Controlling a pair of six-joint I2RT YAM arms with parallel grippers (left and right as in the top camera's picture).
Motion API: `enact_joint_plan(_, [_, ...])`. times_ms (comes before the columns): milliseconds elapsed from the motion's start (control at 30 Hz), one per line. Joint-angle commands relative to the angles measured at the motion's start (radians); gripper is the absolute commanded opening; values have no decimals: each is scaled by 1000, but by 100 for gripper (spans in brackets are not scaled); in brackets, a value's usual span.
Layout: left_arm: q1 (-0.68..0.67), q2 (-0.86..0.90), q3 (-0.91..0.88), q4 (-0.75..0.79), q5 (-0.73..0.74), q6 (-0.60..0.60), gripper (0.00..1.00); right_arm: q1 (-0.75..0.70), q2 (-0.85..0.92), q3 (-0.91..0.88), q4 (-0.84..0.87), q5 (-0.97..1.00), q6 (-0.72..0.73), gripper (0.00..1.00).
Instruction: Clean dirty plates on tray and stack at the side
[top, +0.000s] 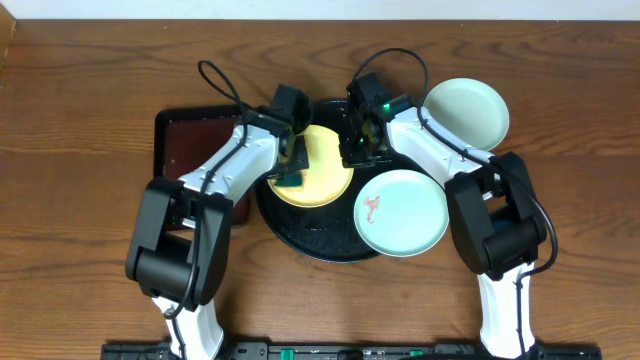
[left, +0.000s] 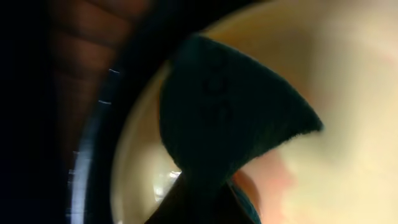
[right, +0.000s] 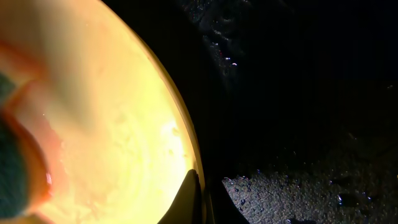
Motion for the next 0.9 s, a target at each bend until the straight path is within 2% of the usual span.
enact_joint_plan(0, [19, 21, -23, 6, -370, -9, 7, -32, 16, -3, -23, 79, -8, 1])
enact_joint_plan(100, [19, 12, 2, 9, -428, -9, 8, -32, 16, -3, -34, 80, -9, 1])
enact_joint_plan(267, [19, -93, 47, 19, -416, -10, 7, -32, 16, 0, -36, 79, -8, 1])
enact_joint_plan(433, [45, -232, 48, 40, -320, -9, 7, -32, 4, 28, -43, 79, -9, 1])
enact_joint_plan(600, [144, -296, 48, 23, -212, -8, 7, -32, -48, 91, -69, 84, -71, 1])
enact_joint_plan(667, [203, -295, 47, 13, -142, -5, 7, -29, -68, 125, -94, 135, -85, 1])
enact_joint_plan(867, [377, -273, 42, -25, 67, 3, 8, 26, -121, 241, -200, 493, -214, 1])
